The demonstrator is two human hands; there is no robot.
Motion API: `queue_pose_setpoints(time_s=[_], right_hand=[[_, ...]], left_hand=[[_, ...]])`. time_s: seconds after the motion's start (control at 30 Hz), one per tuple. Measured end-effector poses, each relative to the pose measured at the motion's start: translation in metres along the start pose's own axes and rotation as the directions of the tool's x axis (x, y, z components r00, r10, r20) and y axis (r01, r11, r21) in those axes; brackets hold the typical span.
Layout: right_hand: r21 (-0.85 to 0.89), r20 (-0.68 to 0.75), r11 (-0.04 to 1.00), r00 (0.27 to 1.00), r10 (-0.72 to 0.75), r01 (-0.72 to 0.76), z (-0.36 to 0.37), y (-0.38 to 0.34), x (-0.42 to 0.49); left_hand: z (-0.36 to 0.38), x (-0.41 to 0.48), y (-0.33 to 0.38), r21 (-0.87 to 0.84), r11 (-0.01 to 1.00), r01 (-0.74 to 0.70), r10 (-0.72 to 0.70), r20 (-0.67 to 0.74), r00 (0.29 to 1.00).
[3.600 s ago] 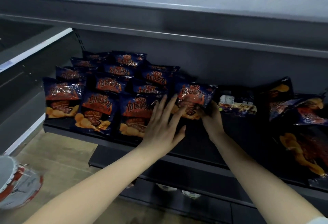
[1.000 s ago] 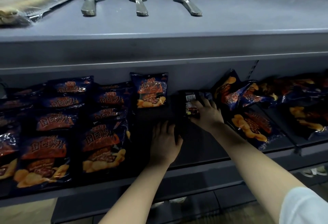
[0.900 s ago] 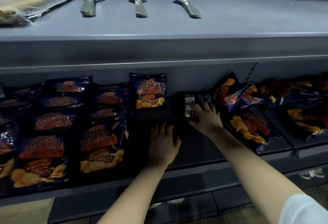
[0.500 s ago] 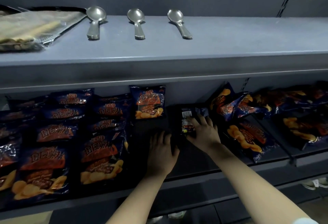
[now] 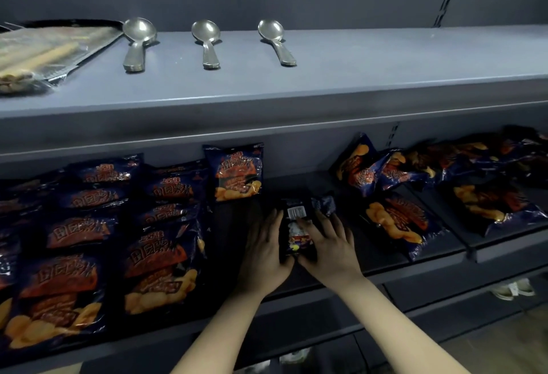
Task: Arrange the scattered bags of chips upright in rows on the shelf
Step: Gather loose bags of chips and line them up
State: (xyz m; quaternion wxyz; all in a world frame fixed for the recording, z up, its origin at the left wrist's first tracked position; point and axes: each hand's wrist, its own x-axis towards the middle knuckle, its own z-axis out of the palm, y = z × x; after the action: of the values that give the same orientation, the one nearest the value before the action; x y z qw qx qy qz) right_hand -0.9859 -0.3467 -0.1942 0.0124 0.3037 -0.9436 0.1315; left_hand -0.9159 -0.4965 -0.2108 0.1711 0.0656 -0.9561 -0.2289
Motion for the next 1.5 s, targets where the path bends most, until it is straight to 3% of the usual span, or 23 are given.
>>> queue_pose_setpoints(time_s=[0.33, 0.4, 0.47, 0.53, 0.6, 0.7, 0.77, 0.8, 0.83, 0.93, 1.1, 1.23, 1.5], right_hand=[[0.076, -0.104, 0.997, 0.994, -0.018, 0.026, -0.004, -0.003, -0.016], [0.162, -0.103, 0.987, 0.995, 0.011, 0.006, -0.011, 0.002, -0.015], [0.387, -0.137, 0.922, 0.989, 0.058, -0.001, -0.021, 0.005, -0.013], [0.707, -0.181, 0.705, 0.978, 0.105, 0.055, -0.032, 0.007, -0.012], [0.895, -0.142, 0.442, 0.977, 0.162, 0.056, -0.04, 0.009, -0.01], [0.994, 0.084, 0.045, 0.968, 0.236, -0.097, -0.037, 0.012, -0.005], [0.947, 0.268, -0.239, 0.938, 0.219, -0.215, -0.03, 0.013, -0.002], [0.911, 0.338, -0.313, 0.92, 0.197, -0.267, -0.028, 0.013, -0.002], [0.886, 0.394, -0.336, 0.9, 0.187, -0.319, -0.027, 0.013, -0.002], [0.858, 0.494, -0.267, 0.846, 0.199, -0.439, -0.021, 0.012, -0.007], [0.854, 0.519, -0.179, 0.829, 0.207, -0.489, -0.013, 0.01, -0.011], [0.858, 0.513, -0.139, 0.836, 0.194, -0.494, -0.011, 0.011, -0.014], [0.855, 0.509, -0.15, 0.859, 0.055, -0.497, -0.015, 0.011, -0.016]], left_hand=[[-0.002, -0.004, 0.001, -0.137, 0.987, -0.088, 0.088, -0.006, 0.996], [-0.002, -0.004, 0.002, -0.188, 0.98, -0.071, 0.067, -0.027, 0.997], [-0.003, -0.004, 0.002, -0.202, 0.977, -0.062, 0.055, -0.041, 0.998], [-0.004, -0.004, 0.003, -0.241, 0.969, -0.048, 0.039, -0.043, 0.998], [-0.006, -0.005, 0.005, -0.327, 0.945, -0.017, 0.008, -0.03, 1.0], [-0.01, -0.005, 0.006, -0.485, 0.868, 0.103, -0.111, 0.012, 0.994], [-0.013, -0.005, 0.005, -0.616, 0.771, 0.161, -0.195, 0.013, 0.981], [-0.015, -0.005, 0.004, -0.671, 0.721, 0.171, -0.231, 0.0, 0.973], [-0.016, -0.005, 0.003, -0.717, 0.674, 0.176, -0.26, -0.008, 0.966], [-0.02, -0.004, 0.002, -0.808, 0.562, 0.177, -0.279, 0.016, 0.96], [-0.023, -0.005, 0.003, -0.821, 0.547, 0.167, -0.226, 0.048, 0.973], [-0.025, -0.002, -0.003, -0.824, 0.522, 0.221, -0.28, 0.079, 0.957], [-0.024, 0.004, -0.006, -0.826, 0.489, 0.282, -0.276, 0.16, 0.948]])
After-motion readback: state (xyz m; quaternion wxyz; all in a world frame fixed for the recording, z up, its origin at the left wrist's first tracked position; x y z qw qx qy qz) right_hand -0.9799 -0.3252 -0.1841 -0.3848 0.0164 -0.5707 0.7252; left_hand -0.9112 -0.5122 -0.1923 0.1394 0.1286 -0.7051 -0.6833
